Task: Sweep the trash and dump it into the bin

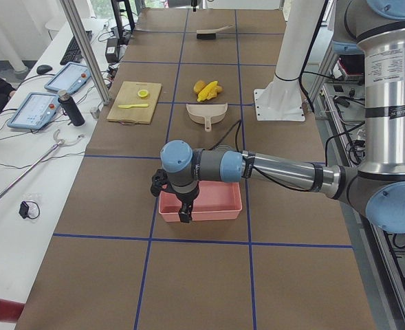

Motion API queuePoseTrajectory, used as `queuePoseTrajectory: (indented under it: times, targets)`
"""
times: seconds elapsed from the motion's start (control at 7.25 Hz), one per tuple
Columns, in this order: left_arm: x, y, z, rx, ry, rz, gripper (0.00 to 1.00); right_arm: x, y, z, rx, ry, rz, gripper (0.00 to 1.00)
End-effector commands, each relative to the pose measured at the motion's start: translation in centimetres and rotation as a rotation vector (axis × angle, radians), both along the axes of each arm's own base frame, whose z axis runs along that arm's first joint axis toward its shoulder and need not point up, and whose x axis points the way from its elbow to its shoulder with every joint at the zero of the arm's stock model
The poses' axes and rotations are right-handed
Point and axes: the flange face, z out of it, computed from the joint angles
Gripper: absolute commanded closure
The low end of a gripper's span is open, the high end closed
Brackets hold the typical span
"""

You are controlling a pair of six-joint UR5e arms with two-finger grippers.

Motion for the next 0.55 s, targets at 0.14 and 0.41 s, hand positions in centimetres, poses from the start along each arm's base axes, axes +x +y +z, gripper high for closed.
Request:
queuePoseTrajectory:
  times: [0.14, 0.41]
  targets:
    - [10.3, -6.4, -10.6, 0.213, 0.047, 0.173, 0.01, 0.0, 0.4, 2.7, -0.049, 0.001, -0.003, 0.0]
    - [17.1, -8.8, -18.9, 0.357, 0.09, 0.268, 0.01, 0.0, 0.4, 3.2, -0.029, 0.006, -0.003, 0.0]
